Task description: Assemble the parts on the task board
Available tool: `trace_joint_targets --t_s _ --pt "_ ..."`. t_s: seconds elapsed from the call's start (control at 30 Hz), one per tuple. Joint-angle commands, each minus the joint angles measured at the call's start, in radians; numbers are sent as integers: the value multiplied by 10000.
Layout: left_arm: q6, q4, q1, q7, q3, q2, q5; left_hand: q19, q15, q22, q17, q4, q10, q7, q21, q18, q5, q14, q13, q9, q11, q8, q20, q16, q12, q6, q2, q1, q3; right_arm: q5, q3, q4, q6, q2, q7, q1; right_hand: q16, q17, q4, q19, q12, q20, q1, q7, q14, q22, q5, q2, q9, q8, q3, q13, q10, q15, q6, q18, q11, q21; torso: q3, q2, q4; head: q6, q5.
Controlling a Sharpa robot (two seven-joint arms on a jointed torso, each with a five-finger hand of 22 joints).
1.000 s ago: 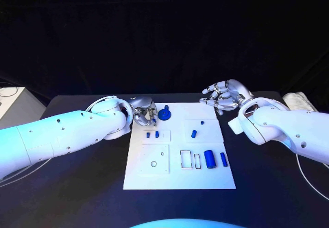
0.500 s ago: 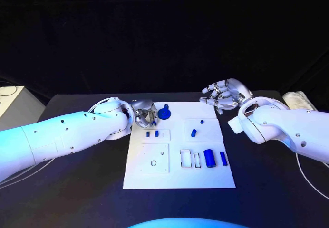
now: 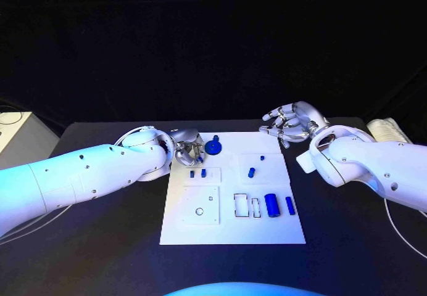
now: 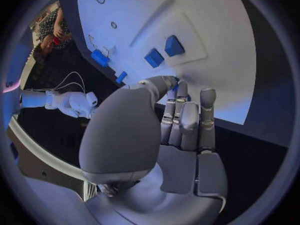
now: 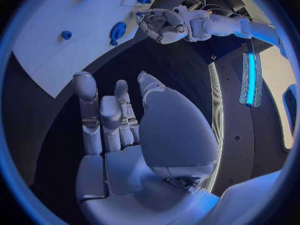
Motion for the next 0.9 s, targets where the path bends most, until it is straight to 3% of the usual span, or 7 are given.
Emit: trace_joint_targets --t_s 0.03,0.9 --pt "221 -40 -42 -107 -28 9 -48 -66 -14 -14 -12 -20 59 -2 1 -26 -21 -4 18 7 21 -55 -16 35 -27 57 49 -56 51 -55 2 18 63 -4 126 -3 -68 16 11 -20 -21 39 -23 30 -68 -12 35 -70 14 66 46 -10 -69 3 -52 94 -22 -41 1 -1 0 12 -4" --pt "-778 78 -55 544 24 -102 287 411 -72 444 342 -226 375 -50 301 -121 -22 254 138 118 -44 -32 -70 151 -132 338 92 -138 110 -69 2 26 60 -24 136 -3 -68 16 11 -20 -21 39 -23 30 -68 -12 35 -70 14 66 46 -10 -69 3 -52 94 -22 -41 3 3 1 31 10"
